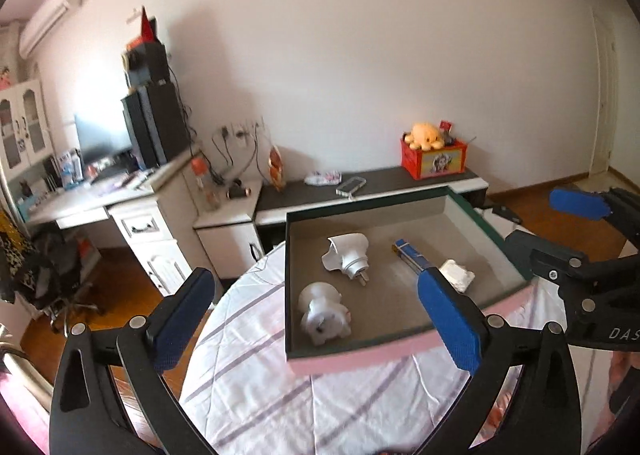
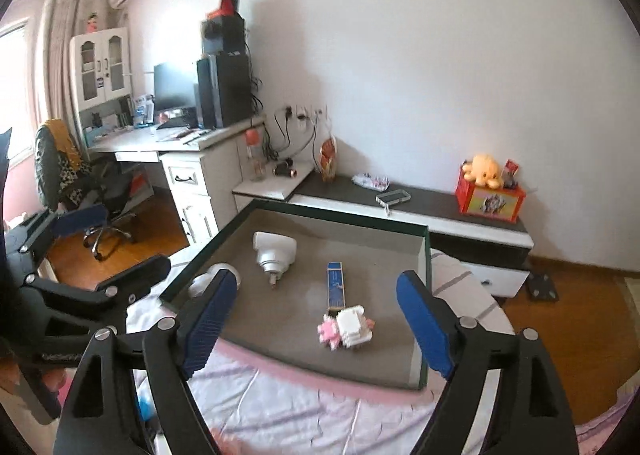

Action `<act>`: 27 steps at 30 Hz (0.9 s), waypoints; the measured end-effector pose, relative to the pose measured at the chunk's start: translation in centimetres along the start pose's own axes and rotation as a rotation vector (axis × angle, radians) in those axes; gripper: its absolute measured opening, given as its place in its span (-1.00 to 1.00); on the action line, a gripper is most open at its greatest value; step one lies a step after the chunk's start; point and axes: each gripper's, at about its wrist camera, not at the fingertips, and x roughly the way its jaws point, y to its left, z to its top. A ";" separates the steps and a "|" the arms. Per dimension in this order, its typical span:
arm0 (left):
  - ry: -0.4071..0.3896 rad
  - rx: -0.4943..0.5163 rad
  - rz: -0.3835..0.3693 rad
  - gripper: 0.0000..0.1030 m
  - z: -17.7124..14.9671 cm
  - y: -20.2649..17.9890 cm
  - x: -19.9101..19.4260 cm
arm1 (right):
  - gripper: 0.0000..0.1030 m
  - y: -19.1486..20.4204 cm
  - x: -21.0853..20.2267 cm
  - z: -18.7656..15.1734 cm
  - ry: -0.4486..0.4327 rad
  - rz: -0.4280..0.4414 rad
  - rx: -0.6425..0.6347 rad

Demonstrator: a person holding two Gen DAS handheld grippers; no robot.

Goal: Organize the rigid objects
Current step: 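Lower the adapter and blue-gold box into the pink box and open both tools, then withdraw both tools from the box toward the remaining items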

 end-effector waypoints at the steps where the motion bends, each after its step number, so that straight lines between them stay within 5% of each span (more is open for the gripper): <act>1: -0.012 -0.004 -0.009 0.99 -0.3 0.1 -0.9 | 0.65 0.4 -1.1 -0.5 -0.021 -0.008 -0.007; 9: -0.095 -0.024 -0.015 0.99 -3.3 -0.6 -7.9 | 0.69 1.6 -8.3 -4.2 -0.135 -0.085 0.006; 14: -0.091 -0.059 -0.050 0.99 -5.6 -0.1 -10.6 | 0.79 2.0 -11.5 -6.4 -0.160 -0.038 0.069; 16: -0.088 -0.077 -0.049 0.99 -6.1 0.2 -11.4 | 0.99 2.2 -12.2 -7.0 -0.161 -0.054 0.074; 27: -0.101 -0.050 -0.020 1.00 -7.7 0.3 -14.8 | 1.00 3.4 -14.6 -8.1 -0.181 -0.096 0.053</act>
